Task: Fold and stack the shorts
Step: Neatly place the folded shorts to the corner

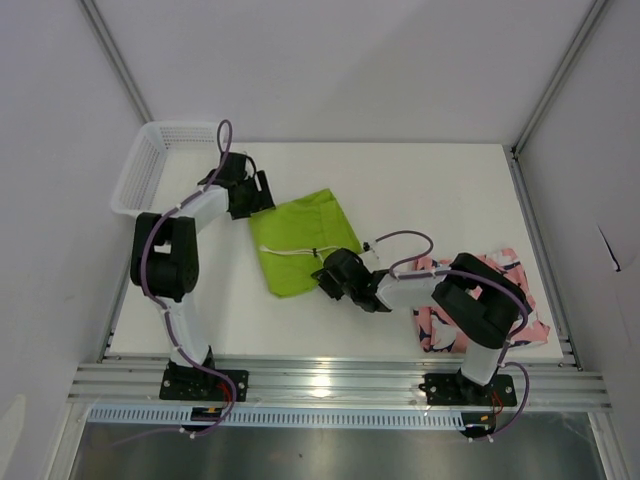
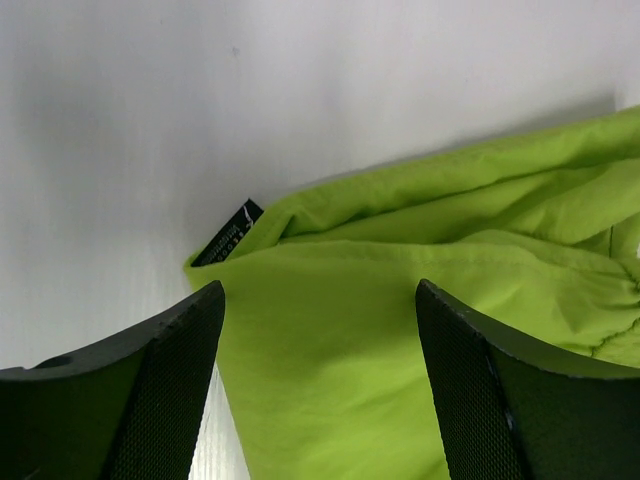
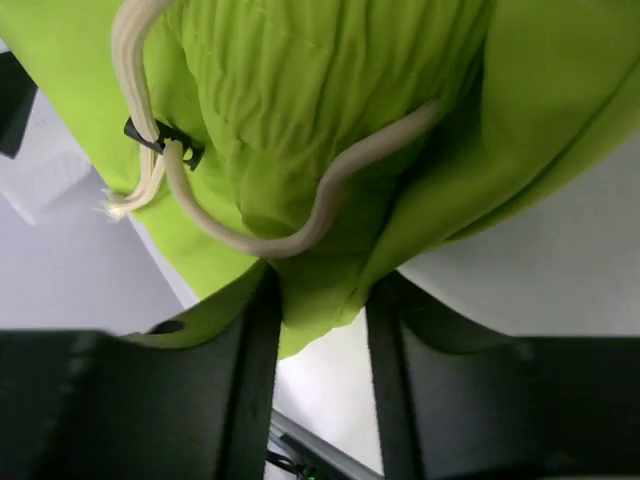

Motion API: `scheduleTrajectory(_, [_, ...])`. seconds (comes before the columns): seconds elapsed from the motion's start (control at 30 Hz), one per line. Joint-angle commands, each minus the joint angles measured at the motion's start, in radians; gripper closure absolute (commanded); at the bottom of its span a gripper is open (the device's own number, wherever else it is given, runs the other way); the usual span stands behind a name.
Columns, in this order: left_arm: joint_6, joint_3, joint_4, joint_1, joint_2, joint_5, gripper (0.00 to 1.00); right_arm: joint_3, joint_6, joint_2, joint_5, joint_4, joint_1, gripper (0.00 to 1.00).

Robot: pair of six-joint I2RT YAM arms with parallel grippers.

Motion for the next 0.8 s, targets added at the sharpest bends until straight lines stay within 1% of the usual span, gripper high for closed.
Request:
scheduleTrajectory(0.0, [-0.025,-0.040,0.043,0.006,-0.101,-0.008,0.21,-0.027,-0.051,-0.008,0.023,0.065,-0.044,0.72])
scheduleTrajectory(0.03, [-0.028,-0.055,0.049,0.006,-0.108,0.004,0.21,-0.055,-0.067,-0.023,-0.019,0.064,-0.087,0.84])
scheduleTrajectory(0.07, [-0.030,-0.060,0.050,0.006,-0.118,0.007,0.21,-0.075,-0.091,-0.031,-0.046,0.075,-0.113,0.92])
scheduleTrajectory(0.1, [-0.031,-0.061,0.050,0.006,-0.123,0.012,0.21,-0.093,-0.160,-0.040,-0.076,0.076,-0.142,0.99])
scheduleTrajectory(0.13, [-0.033,-0.077,0.057,0.006,-0.127,0.015,0.21,-0.116,-0.211,-0.057,-0.146,0.079,-0.197,1.00])
scheduleTrajectory(0.17, [-0.034,-0.083,0.058,0.003,-0.135,0.021,0.21,-0.110,-0.289,-0.065,-0.194,0.058,-0.227,1.00])
scheduleTrajectory(0.2, [-0.033,-0.089,0.064,0.001,-0.147,0.021,0.21,-0.091,-0.456,-0.071,-0.231,0.014,-0.254,1.00])
scheduleTrajectory(0.23, [-0.031,-0.098,0.067,-0.002,-0.152,0.023,0.21,-0.069,-0.561,-0.077,-0.322,-0.061,-0.288,1.00])
scheduleTrajectory(0.27, [-0.031,-0.107,0.067,-0.005,-0.157,0.027,0.21,-0.007,-0.673,-0.077,-0.380,-0.118,-0.307,1.00])
scheduleTrajectory(0.3, [-0.030,-0.114,0.069,-0.006,-0.164,0.031,0.21,0.027,-0.772,-0.072,-0.415,-0.181,-0.322,1.00])
scheduleTrajectory(0.33, [-0.028,-0.118,0.069,-0.008,-0.166,0.031,0.21,0.058,-0.923,-0.069,-0.435,-0.311,-0.331,0.99])
scheduleTrajectory(0.37, [-0.028,-0.132,0.070,-0.011,-0.170,0.027,0.21,0.124,-0.979,-0.051,-0.420,-0.371,-0.360,0.98])
scheduleTrajectory(0.4, [-0.036,-0.141,0.076,-0.011,-0.172,0.026,0.21,0.152,-1.018,-0.036,-0.406,-0.416,-0.383,0.94])
scheduleTrajectory(0.43, [-0.039,-0.147,0.084,-0.012,-0.177,0.026,0.21,0.179,-1.088,-0.016,-0.417,-0.471,-0.408,0.93])
scheduleTrajectory(0.47, [-0.043,-0.163,0.093,-0.012,-0.180,0.030,0.21,0.242,-1.110,0.009,-0.431,-0.496,-0.457,0.92])
scheduleTrajectory(0.53, [-0.050,-0.170,0.126,-0.015,-0.177,0.055,0.20,0.307,-1.166,0.088,-0.446,-0.528,-0.483,0.76])
scheduleTrajectory(0.57, [-0.050,-0.169,0.133,-0.023,-0.174,0.060,0.20,0.342,-1.176,0.116,-0.408,-0.540,-0.489,0.65])
scheduleTrajectory(0.6, [-0.045,-0.160,0.142,-0.026,-0.164,0.078,0.20,0.397,-1.184,0.150,-0.388,-0.545,-0.494,0.45])
scheduleTrajectory(0.67, [-0.040,-0.129,0.147,-0.035,-0.143,0.090,0.18,0.433,-1.182,0.167,-0.359,-0.534,-0.500,0.27])
scheduleTrajectory(0.7, [-0.031,-0.111,0.156,-0.038,-0.132,0.103,0.16,0.439,-1.181,0.164,-0.362,-0.522,-0.509,0.19])
scheduleTrajectory(0.73, [-0.028,-0.083,0.158,-0.040,-0.122,0.135,0.12,0.437,-1.179,0.161,-0.371,-0.492,-0.514,0.18])
scheduleTrajectory(0.77, [-0.027,-0.068,0.153,-0.040,-0.096,0.150,0.11,0.433,-1.170,0.155,-0.383,-0.479,-0.522,0.16])
